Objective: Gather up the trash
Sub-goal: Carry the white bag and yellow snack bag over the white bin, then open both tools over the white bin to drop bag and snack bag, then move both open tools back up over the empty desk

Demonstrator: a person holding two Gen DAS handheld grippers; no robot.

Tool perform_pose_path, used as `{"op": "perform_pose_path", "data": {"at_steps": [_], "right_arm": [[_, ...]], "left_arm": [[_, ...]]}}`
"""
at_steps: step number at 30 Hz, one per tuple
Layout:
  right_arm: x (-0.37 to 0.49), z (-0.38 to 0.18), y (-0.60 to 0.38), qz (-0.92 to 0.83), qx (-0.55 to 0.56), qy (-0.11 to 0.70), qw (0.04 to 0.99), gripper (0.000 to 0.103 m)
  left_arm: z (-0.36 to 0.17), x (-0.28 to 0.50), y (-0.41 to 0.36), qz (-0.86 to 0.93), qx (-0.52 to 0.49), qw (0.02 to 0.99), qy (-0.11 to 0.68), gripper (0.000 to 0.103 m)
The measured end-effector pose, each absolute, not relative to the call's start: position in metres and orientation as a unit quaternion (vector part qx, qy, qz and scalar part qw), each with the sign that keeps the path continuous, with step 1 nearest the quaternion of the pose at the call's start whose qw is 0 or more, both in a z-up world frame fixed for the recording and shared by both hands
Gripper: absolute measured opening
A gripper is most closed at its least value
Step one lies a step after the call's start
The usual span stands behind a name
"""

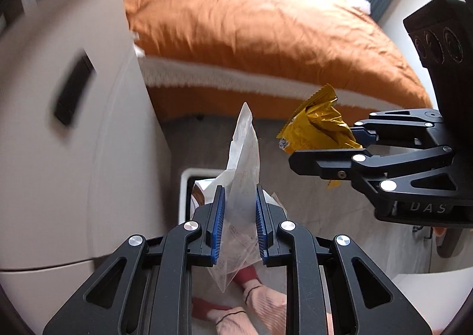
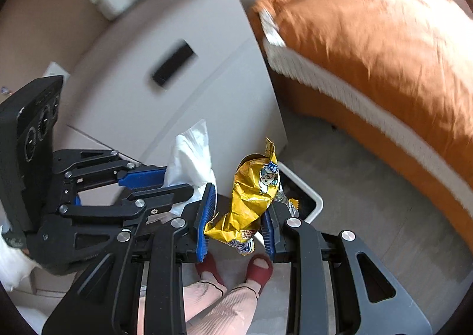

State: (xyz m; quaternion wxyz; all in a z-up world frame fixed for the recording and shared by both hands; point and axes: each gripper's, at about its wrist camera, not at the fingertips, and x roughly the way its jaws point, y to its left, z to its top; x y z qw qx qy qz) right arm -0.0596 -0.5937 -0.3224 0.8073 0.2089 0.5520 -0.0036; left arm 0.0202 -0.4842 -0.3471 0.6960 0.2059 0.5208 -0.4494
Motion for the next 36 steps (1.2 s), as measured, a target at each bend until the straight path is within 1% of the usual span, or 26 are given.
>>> {"op": "perform_pose_path", "data": {"at_steps": [5, 8, 14, 16, 17, 18, 19, 20, 21, 24, 31, 36], "right_arm": [[-0.052, -0.405, -0.603, -0.009, 0.226, 0.58, 0.782, 0.031], [-0.046, -0.445, -0.604, -0.006, 0.23, 0.592, 0.772, 0.031], [-0.041, -0.508, -0.607, -0.003, 0.249, 0.611, 0.752, 0.031], [-0.039, -0.523, -0.609, -0.008, 0.255, 0.614, 0.747, 0.033], [-0.038, -0.529, -0.61, -0.012, 0.259, 0.617, 0.743, 0.036], [-0.037, -0.538, -0.612, -0.015, 0.268, 0.621, 0.736, 0.051], [-0.037, -0.545, -0.615, -0.011, 0.285, 0.625, 0.726, 0.066], [-0.036, -0.551, -0.617, -0.009, 0.3, 0.627, 0.719, 0.096], [-0.037, -0.554, -0.618, -0.014, 0.303, 0.628, 0.717, 0.099], [-0.036, -0.562, -0.624, -0.024, 0.301, 0.641, 0.705, 0.099], [-0.041, -0.545, -0.626, -0.049, 0.287, 0.641, 0.71, 0.099], [-0.038, -0.534, -0.625, -0.054, 0.289, 0.637, 0.713, 0.099]], "left_arm": [[-0.422, 0.026, -0.494, -0.438, 0.209, 0.674, 0.556, 0.019], [-0.463, 0.03, -0.494, -0.435, 0.221, 0.664, 0.566, 0.019], [-0.529, 0.04, -0.493, -0.423, 0.227, 0.652, 0.587, 0.02], [-0.543, 0.042, -0.494, -0.421, 0.225, 0.647, 0.595, 0.021], [-0.551, 0.044, -0.494, -0.42, 0.224, 0.644, 0.599, 0.028], [-0.555, 0.044, -0.496, -0.42, 0.221, 0.642, 0.602, 0.039], [-0.562, 0.047, -0.5, -0.421, 0.216, 0.638, 0.608, 0.082], [-0.567, 0.047, -0.5, -0.421, 0.209, 0.639, 0.609, 0.098], [-0.57, 0.046, -0.501, -0.42, 0.21, 0.64, 0.609, 0.098], [-0.575, 0.044, -0.503, -0.415, 0.217, 0.641, 0.608, 0.098], [-0.562, 0.045, -0.491, -0.42, 0.214, 0.649, 0.598, 0.098], [-0.543, 0.047, -0.491, -0.42, 0.212, 0.655, 0.591, 0.098]]}}
